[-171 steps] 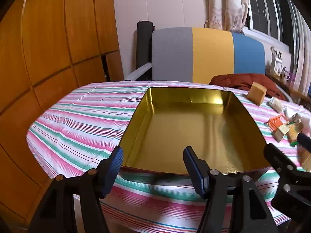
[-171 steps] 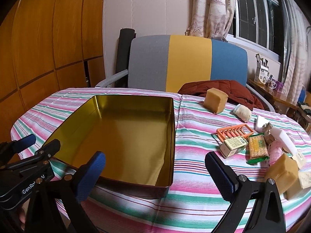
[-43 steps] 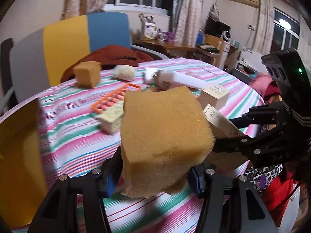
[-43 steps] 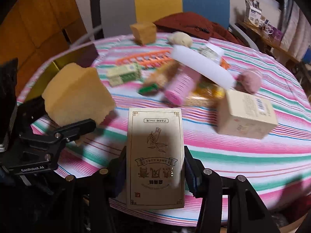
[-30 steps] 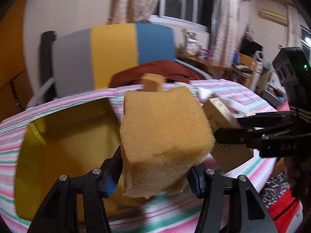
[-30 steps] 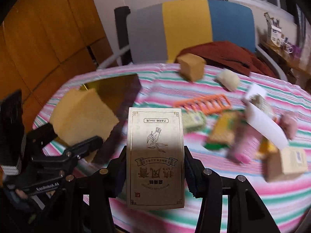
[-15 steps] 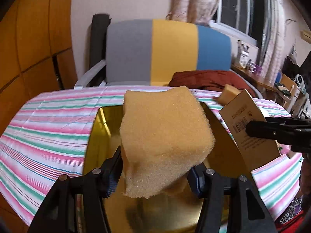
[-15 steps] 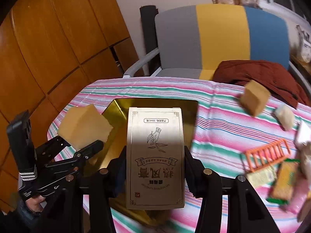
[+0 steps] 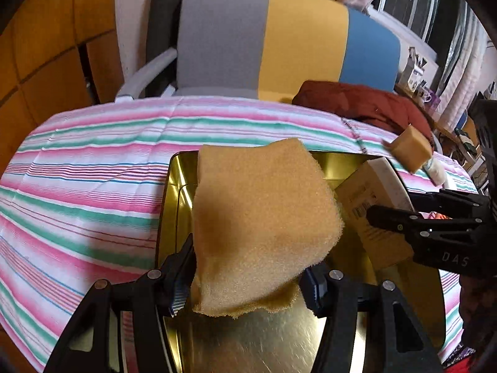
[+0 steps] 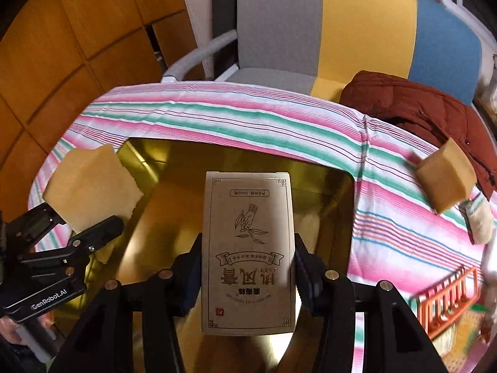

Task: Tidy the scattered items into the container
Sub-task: 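Carry the sponge and the cream box over the gold tray with both grippers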

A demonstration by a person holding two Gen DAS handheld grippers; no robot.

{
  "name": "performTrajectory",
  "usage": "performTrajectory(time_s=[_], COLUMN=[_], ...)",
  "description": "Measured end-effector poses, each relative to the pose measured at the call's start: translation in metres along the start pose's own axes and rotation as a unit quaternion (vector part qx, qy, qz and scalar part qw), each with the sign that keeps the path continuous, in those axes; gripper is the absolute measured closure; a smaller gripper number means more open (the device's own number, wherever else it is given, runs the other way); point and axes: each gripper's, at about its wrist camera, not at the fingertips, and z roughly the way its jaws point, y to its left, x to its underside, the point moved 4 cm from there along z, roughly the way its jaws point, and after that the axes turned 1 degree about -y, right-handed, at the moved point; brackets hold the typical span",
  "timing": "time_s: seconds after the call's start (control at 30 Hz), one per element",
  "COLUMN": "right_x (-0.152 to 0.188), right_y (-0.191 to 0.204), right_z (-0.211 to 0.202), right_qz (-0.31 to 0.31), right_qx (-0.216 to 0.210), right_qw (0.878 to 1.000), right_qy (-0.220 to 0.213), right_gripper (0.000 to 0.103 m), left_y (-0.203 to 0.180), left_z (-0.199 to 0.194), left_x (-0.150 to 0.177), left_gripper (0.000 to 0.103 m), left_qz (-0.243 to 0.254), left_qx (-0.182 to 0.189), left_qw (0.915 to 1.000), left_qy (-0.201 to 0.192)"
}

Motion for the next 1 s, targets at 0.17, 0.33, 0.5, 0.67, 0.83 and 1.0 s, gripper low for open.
performTrajectory(time_s=[0.17,0.33,0.5,0.67,0.83,1.0], right_x=[-0.007,-0.008,-0.006,0.000,0.008,0.023], right_y=[-0.002,-0.008,-0.016,-0.018,-0.012,-0.012], right_z=[0.015,0.020,0.005,-0.017,-0.041,-0.056], right_qz=[0.002,0.017,0.032,0.040,0.030,0.025], right_qx=[0.014,0.005,-0.001,-0.005,-0.011,-0.008], right_qw=[1.000,1.000,0.999,0.997,0.995,0.994], right_qy=[-0.001,-0.007,-0.037,-0.067,-0.092,-0.107], right_gripper=[0.051,0.043,0.036,0.035,0.033,0.033], left_y=[0.009,0.013,0.008,0.004,0.007,0.014], left_z=[0.017,0.022,0.013,0.012,0.001,-0.013], left_x=[-0.011,-0.018,-0.021,-0.027,-0.031,-0.021], left_gripper=[0.043,0.041,0.040,0.039,0.038,0.038], left_qz=[-0.009,-0.023,-0.017,0.004,-0.010,-0.023], left_qx=[-0.005,0.003,0.010,-0.008,-0.004,-0.013], left_qw=[0.9998,0.9995,0.9997,1.0000,0.9997,0.9992], left_qy=[0.019,0.024,0.015,0.002,-0.020,-0.031])
